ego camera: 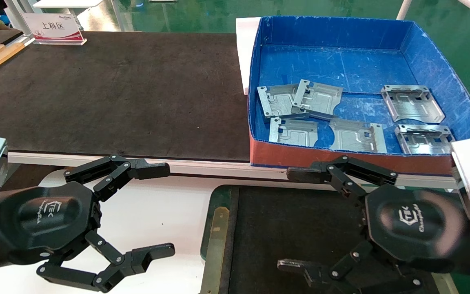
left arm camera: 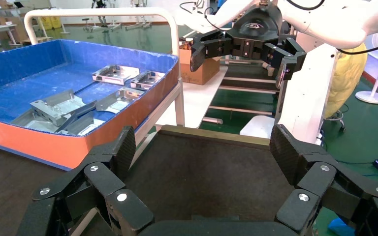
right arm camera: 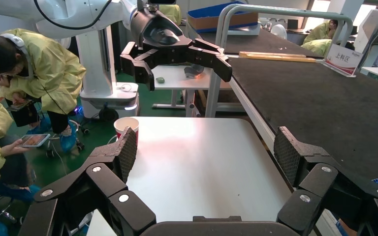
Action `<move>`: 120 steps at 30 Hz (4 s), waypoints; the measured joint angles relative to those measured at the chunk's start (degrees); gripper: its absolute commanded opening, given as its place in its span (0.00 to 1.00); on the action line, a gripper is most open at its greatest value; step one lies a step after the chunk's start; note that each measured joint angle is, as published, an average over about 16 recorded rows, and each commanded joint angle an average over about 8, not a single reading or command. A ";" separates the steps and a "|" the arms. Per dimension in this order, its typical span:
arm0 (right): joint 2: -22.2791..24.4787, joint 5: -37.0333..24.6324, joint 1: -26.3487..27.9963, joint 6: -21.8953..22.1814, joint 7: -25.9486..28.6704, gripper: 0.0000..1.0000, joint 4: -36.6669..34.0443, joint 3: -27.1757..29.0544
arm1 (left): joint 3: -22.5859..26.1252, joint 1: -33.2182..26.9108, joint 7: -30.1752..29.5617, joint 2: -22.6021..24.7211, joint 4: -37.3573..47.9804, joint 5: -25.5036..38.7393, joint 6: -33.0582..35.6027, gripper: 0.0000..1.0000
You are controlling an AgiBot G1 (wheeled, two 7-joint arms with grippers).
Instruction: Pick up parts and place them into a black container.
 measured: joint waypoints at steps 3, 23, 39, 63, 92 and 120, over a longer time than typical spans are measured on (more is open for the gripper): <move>0.00 0.00 0.00 0.00 0.00 1.00 0.00 0.00 | 0.00 0.00 0.00 0.00 0.00 0.00 0.00 1.00; 0.00 0.00 0.00 0.00 0.00 1.00 0.00 0.00 | 0.00 0.00 0.00 0.00 0.00 0.00 0.00 0.00; 0.00 0.00 0.00 0.00 0.00 1.00 0.00 0.00 | 0.00 0.00 0.00 0.00 0.00 0.00 0.00 0.00; 0.00 0.00 0.00 0.00 0.00 1.00 0.00 0.00 | 0.00 0.00 0.00 0.00 0.00 0.00 0.00 0.00; -6.10 -9.09 12.62 5.39 -5.55 1.00 -20.60 -1.56 | 0.00 0.00 0.00 0.00 0.00 0.00 0.00 1.00; -15.82 -23.04 38.73 17.45 -17.81 1.00 -66.52 -7.37 | 0.00 0.00 0.00 0.00 0.00 0.00 0.00 1.00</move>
